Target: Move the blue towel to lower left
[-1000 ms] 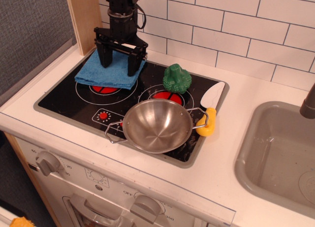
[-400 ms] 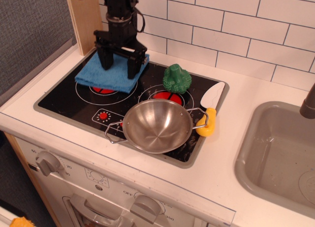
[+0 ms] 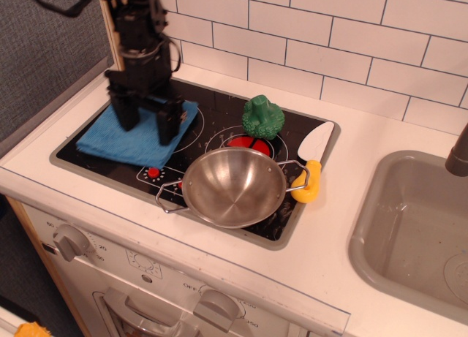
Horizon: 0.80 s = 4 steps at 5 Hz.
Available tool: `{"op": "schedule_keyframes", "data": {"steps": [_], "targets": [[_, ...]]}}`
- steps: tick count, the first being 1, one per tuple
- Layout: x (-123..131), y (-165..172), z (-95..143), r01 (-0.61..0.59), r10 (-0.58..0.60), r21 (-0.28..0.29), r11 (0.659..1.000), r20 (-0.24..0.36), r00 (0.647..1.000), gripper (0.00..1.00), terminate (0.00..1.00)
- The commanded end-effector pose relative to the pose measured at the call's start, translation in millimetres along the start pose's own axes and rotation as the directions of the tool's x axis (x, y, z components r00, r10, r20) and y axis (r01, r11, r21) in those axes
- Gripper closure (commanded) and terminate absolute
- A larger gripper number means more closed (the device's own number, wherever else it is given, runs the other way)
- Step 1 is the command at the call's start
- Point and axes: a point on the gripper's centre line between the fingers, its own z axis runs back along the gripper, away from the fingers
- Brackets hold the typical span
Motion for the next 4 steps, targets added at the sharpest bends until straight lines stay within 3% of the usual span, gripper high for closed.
{"op": "schedule_keyframes", "data": {"steps": [1,2,3,4], "targets": [[-29,7,6,-0.006,0.006,0.016,1.000,-0.029,1.000,0.00,0.00],[-32,7,8,-0.006,0.006,0.018,1.000,-0.029,1.000,0.00,0.00],[-24,1,18,0.025,-0.025,0.028,0.999,0.009,1.000,0.00,0.00],[-21,-8,45,0.045,-0.048,0.045,0.998,0.068,0.997,0.00,0.00]]}}
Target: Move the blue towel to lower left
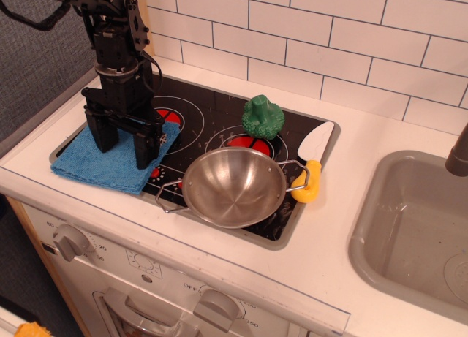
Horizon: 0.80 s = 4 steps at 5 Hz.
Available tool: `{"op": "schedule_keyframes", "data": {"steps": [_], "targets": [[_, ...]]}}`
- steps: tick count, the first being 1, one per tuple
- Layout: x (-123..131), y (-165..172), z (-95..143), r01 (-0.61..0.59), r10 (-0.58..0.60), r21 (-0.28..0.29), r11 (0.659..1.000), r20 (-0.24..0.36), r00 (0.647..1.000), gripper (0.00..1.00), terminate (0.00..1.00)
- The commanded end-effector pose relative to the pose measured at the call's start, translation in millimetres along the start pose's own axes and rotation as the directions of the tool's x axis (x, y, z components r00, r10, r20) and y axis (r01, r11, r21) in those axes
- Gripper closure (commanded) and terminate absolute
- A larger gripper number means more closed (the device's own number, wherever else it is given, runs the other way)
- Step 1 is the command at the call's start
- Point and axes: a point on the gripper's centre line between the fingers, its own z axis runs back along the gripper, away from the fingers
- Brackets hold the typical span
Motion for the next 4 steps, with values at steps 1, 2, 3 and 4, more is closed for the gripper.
{"op": "schedule_keyframes", "data": {"steps": [1,2,3,4], "targets": [[-1.1,-5.6,52.1,0.014,-0.020,0.044,0.999,0.120,0.993,0.00,0.00],[-2.2,-8.3,53.8,0.016,-0.022,0.046,0.999,0.123,0.992,0.00,0.00],[-2.2,-8.3,53.8,0.016,-0.022,0.046,0.999,0.123,0.992,0.00,0.00],[-2.2,-8.3,53.8,0.016,-0.022,0.046,0.999,0.123,0.992,0.00,1.00]]}}
